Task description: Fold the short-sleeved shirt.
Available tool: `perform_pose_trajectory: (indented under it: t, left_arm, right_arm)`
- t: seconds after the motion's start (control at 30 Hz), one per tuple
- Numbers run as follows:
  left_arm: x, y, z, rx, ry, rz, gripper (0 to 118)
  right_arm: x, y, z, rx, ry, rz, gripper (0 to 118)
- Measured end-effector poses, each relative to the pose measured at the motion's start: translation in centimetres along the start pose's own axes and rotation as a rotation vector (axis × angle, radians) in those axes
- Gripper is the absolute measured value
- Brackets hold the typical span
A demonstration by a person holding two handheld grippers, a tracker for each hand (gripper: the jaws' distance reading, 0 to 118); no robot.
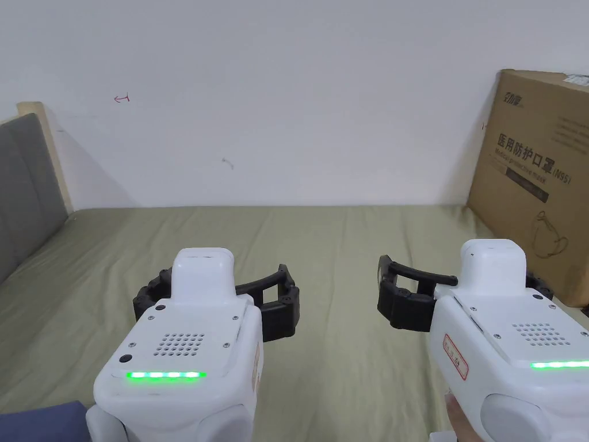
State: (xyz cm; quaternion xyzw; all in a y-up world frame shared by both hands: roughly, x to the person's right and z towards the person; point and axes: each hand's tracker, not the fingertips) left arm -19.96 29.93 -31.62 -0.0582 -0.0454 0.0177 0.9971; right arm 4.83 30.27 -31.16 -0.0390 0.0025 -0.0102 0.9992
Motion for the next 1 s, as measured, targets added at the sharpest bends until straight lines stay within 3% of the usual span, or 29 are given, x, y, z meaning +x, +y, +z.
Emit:
perform_pose_trajectory:
  t: [0.43,0.57,0.77,1.0]
  left_arm:
    - [-0.43,0.28,0.31,-0.020,0.018,0.074,111]
    - [0.10,0.52,-0.31,-0.071,0.095,0.121,110]
    - [-0.17,0.39,0.03,-0.052,0.006,0.157,110]
    - [0.15,-0.12,-0.51,-0.082,0.046,0.129,110]
  right_arm:
    - [-0.13,-0.17,0.22,-0.017,0.005,-0.002,118]
    - [-0.36,-0.32,0.11,-0.028,0.007,-0.003,118]
    - [-0.72,-0.41,0.15,-0.033,0.020,-0.004,118]
    - [-0.76,-0.90,0.05,-0.032,0.020,-0.007,118]
